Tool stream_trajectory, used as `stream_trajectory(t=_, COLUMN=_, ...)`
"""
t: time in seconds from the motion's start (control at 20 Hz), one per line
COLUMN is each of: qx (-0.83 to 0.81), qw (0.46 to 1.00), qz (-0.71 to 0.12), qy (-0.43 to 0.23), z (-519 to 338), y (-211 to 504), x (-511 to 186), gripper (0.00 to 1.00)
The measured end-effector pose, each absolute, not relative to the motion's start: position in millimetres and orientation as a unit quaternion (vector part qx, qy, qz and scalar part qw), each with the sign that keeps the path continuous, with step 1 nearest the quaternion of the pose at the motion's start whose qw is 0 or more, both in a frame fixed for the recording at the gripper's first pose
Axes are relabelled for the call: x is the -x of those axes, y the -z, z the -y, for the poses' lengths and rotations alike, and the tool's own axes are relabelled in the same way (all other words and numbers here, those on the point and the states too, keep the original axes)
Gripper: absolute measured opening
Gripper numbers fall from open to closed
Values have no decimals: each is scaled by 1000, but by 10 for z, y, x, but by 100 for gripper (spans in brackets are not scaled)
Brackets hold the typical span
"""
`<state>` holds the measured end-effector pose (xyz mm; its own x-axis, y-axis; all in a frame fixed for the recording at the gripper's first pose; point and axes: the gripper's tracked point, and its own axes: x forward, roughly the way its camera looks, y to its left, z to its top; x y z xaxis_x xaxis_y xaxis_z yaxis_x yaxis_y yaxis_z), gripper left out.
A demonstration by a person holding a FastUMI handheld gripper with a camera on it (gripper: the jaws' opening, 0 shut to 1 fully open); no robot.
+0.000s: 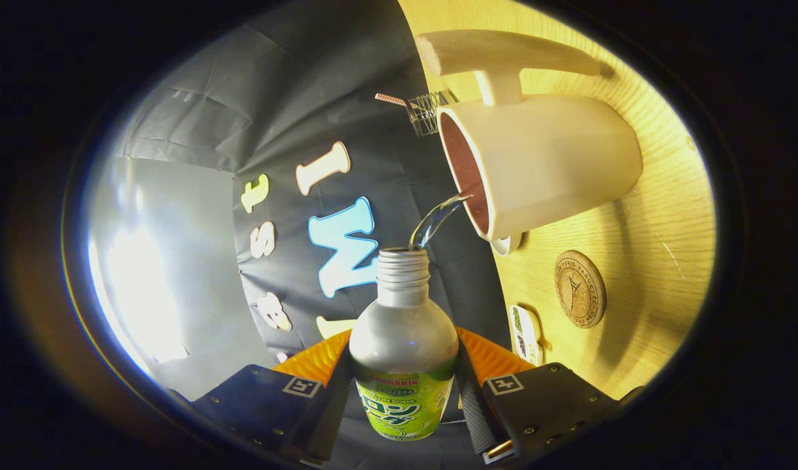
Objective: Take the bottle from table, then pour the juice into the cup, finally place the bottle on the coaster
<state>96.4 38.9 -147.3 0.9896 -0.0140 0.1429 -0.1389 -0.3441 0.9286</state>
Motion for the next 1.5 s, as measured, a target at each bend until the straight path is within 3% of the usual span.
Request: stream_trajectory(t=1.5, qx=-872, qw=481, qz=85, qy=-32, z=-230, y=1283, x=-993, gripper=77)
